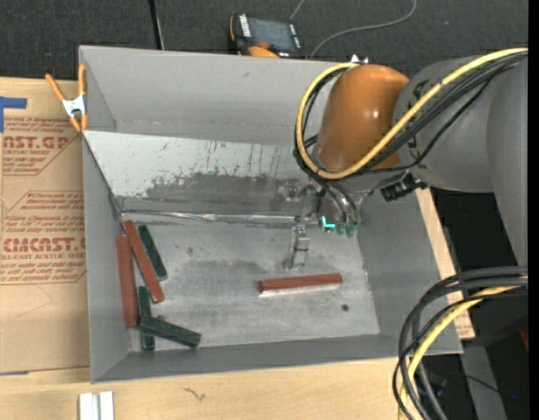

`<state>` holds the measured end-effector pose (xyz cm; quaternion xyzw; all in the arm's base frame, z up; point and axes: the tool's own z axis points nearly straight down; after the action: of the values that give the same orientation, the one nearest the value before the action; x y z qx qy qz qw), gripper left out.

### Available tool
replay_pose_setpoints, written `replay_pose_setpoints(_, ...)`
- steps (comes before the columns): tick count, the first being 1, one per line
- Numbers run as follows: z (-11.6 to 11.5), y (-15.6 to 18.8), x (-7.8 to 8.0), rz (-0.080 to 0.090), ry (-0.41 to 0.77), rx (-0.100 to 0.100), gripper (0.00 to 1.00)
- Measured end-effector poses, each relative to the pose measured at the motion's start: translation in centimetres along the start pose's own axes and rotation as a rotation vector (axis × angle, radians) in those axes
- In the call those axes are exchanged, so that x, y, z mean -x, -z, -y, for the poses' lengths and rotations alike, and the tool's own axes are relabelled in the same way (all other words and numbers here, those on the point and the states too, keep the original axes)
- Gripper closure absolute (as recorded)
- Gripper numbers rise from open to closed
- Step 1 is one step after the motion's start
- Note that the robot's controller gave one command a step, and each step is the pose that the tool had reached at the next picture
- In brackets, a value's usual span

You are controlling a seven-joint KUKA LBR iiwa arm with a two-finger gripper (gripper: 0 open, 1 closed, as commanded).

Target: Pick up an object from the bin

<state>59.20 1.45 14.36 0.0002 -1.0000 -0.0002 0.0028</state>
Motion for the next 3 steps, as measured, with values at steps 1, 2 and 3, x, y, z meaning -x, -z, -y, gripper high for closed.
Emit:
replay_pose_setpoints(1, 3.8, -7.8, -8.6, -0.006, 0.121, 0.001, 0.0)
replay_pose_setpoints(2, 3.6, -4.2, -6.2, 0.011, 0.113, -0.001, 0.0)
replay_pose_setpoints(3, 2.7, -4.5, -8.2, 0.004, -0.11, 0.001, 0.0)
